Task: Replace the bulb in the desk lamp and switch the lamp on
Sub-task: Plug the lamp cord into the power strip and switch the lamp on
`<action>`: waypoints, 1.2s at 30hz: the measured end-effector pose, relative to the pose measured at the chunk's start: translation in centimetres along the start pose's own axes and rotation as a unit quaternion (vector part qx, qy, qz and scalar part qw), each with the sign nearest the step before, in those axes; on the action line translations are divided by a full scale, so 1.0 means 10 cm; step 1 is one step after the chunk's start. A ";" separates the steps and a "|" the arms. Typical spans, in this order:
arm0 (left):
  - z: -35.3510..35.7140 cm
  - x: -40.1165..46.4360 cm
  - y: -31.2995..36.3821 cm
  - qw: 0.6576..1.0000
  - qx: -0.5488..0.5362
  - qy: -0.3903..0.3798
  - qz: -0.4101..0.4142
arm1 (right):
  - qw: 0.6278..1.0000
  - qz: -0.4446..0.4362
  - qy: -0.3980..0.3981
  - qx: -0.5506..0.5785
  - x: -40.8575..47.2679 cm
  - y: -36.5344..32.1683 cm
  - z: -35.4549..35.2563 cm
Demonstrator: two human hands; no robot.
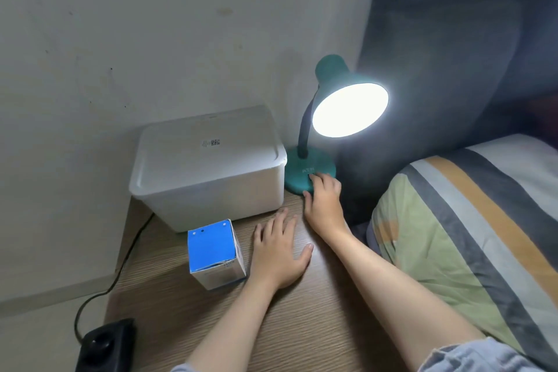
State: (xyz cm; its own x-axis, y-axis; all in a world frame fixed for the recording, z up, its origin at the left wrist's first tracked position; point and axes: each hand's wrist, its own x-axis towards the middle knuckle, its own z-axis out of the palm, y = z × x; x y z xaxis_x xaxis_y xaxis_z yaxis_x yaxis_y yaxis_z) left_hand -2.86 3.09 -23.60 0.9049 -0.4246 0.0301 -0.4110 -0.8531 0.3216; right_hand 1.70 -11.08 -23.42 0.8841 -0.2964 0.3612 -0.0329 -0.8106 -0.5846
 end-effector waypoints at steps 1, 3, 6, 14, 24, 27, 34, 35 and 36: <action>0.00 0.00 0.00 1.000 0.001 -0.001 0.000 | 1.000 0.002 -0.003 0.000 0.00 0.00 -0.01; 0.00 0.00 0.00 1.000 0.000 -0.003 0.000 | 1.000 0.006 -0.008 -0.001 0.00 -0.01 -0.01; 0.00 0.00 0.00 1.000 -0.002 -0.005 0.001 | 1.000 0.009 -0.013 -0.002 0.00 -0.02 -0.02; 0.00 0.00 -0.01 1.000 -0.006 -0.004 0.003 | 1.000 0.014 -0.017 -0.012 0.00 -0.02 -0.01; 0.01 0.01 -0.01 1.000 -0.004 -0.003 0.001 | 0.999 0.019 -0.022 -0.027 0.01 -0.01 0.01; 0.01 0.01 -0.01 1.000 -0.002 -0.005 0.002 | 0.999 0.021 -0.025 -0.034 0.01 0.00 0.02; 0.00 -0.01 -0.03 0.999 -0.023 0.000 0.023 | 0.996 0.038 -0.054 -0.054 0.05 0.02 0.05; 0.00 -0.01 -0.03 0.999 -0.024 0.004 0.024 | 0.996 0.039 -0.053 -0.054 0.05 0.02 0.06; 0.00 -0.01 -0.03 0.999 -0.025 0.007 0.025 | 0.996 0.042 -0.053 -0.054 0.05 0.01 0.06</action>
State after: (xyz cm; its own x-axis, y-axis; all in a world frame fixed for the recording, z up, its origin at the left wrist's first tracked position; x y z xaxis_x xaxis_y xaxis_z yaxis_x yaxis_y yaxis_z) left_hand -2.84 3.42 -23.68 0.8852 -0.4611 0.0612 -0.4498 -0.8148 0.3658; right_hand 2.37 -11.04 -23.73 0.9202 -0.3151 0.2322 -0.1535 -0.8362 -0.5264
